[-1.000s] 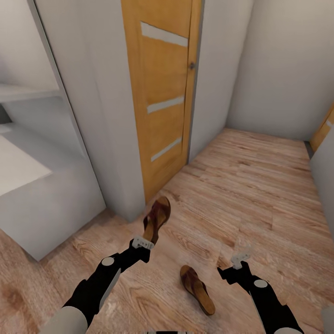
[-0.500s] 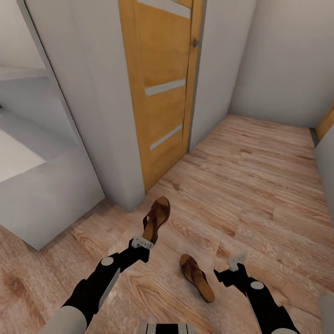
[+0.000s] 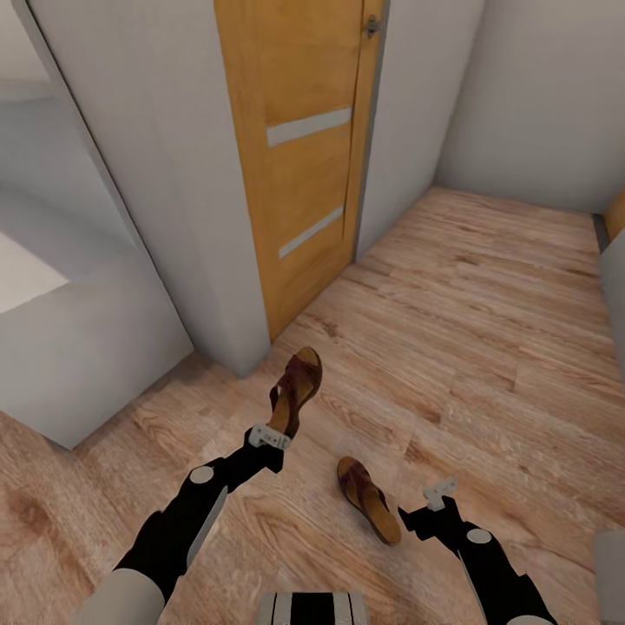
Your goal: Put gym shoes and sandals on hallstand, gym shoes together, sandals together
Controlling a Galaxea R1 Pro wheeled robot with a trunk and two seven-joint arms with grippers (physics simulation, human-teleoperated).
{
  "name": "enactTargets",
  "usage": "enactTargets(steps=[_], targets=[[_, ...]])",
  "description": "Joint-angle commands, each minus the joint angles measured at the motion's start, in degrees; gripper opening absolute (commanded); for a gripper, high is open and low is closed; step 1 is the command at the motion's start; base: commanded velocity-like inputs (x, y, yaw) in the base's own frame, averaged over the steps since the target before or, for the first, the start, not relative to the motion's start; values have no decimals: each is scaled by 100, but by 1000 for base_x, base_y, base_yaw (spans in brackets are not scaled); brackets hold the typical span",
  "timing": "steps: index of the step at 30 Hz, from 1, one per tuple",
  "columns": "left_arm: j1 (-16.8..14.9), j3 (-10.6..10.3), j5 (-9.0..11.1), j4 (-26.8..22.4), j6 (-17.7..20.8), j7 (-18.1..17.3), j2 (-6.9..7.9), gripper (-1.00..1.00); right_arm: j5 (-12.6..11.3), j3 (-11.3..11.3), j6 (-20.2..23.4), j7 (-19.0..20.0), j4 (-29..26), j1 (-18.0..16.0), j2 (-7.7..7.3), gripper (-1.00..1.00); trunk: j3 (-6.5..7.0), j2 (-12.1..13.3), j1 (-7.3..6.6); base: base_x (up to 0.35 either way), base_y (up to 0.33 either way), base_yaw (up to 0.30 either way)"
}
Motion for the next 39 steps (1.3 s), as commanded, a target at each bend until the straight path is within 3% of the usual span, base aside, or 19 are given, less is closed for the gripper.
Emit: enactTargets(steps=[1, 4, 9, 14, 18, 28, 39], targets=[[1, 6, -19, -141, 166, -30, -4, -100, 29, -33, 16, 46, -12, -3, 5, 100, -36, -3, 1, 0, 0, 0], [-2, -1, -18, -421, 511, -40, -3, -100, 31, -34, 13, 42, -17, -3, 6, 100, -70, -5, 4, 0, 0, 0], [10, -9, -18, -519, 603, -42, 19, -100, 29, -41, 13, 41, -34, -3, 7, 100, -75, -5, 4, 0, 0, 0], [36, -26, -12, -538, 542, -121, -8, -100, 25, 57, 19, -58, -136, -12, 105, 100, -76, -5, 4, 0, 0, 0], [38, -30, -6, -537, 532, -92, -20, -100, 22, -7, 1, -131, -264, -12, 223, 100, -76, -5, 4, 0, 0, 0], [41, -34, -9, -536, 538, -48, -74, -100, 36, -104, 9, 59, -586, -12, 262, 100, -76, -5, 4, 0, 0, 0], [38, -27, -9, -540, 544, -42, -87, -100, 28, -75, 13, -255, -939, -12, 312, 100, -76, -5, 4, 0, 0, 0]])
